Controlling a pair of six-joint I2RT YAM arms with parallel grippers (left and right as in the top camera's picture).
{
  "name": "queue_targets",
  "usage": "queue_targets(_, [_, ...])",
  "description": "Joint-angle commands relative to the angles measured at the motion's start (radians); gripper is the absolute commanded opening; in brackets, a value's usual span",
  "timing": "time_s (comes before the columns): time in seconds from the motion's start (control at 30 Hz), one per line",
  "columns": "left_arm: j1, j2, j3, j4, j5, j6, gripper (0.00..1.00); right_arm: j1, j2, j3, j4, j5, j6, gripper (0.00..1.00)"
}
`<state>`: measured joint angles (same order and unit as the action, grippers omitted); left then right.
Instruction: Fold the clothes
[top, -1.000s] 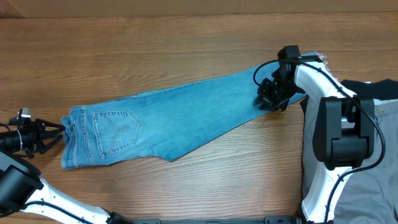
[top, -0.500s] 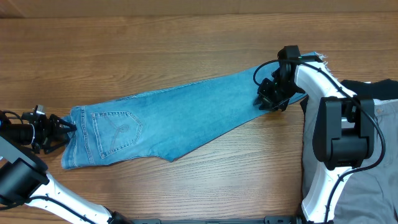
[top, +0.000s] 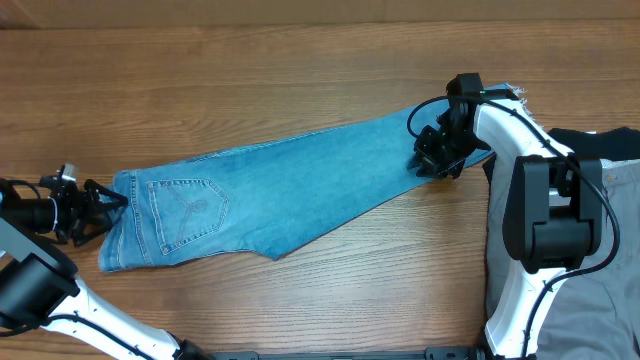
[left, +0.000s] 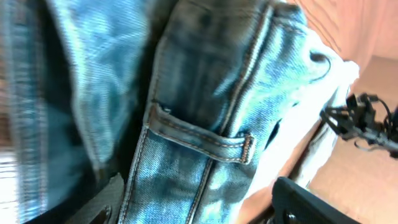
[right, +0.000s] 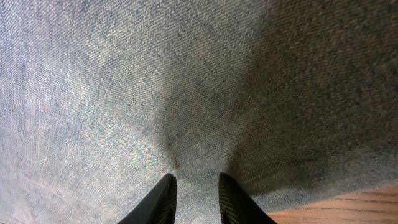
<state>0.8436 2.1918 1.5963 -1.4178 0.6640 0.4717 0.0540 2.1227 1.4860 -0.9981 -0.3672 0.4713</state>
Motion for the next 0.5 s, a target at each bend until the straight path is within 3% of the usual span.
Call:
queue_targets(0.0, [-0.012,-0.021,-0.006,-0.011,0.044,0.06,0.75,-0.004,0.014,0.005,-0.002,0.034,0.005,0.27])
queue_targets(0.1, [-0.013,-0.021,-0.006,-0.023,0.043,0.06,0.6,-0.005,0.014,0.005,-0.002,0.034,0.005,0.27])
queue_targets(0.2, [-0.011,-0.021,-0.006,-0.042,0.042,0.06,0.3,-0.005,0.014,0.005,-0.003,0.034,0.004,0.27])
queue_targets(0.3, [0.016,-0.021,-0.006,-0.069,0.034,0.043,0.19,-0.005,0.014,0.005,-0.003,0.034,0.004,0.27])
queue_targets(0.33, [0.024,-0.021,-0.006,-0.069,0.027,0.038,0.26,-0.005,0.014,0.005,-0.003,0.034,0.004,0.27])
queue_targets(0.4, [0.042,-0.021,-0.006,-0.052,-0.002,0.006,0.52,-0.005,0.014,0.005,-0.006,0.034,0.003,0.27])
queue_targets(0.43, [0.056,-0.021,-0.006,-0.028,-0.034,-0.043,1.0,-0.005,0.014,0.005,-0.01,0.034,0.0,0.27])
queue_targets(0.47, [0.065,-0.021,-0.006,-0.009,-0.05,-0.081,1.0,-0.005,0.014,0.005,-0.014,0.034,-0.006,0.27])
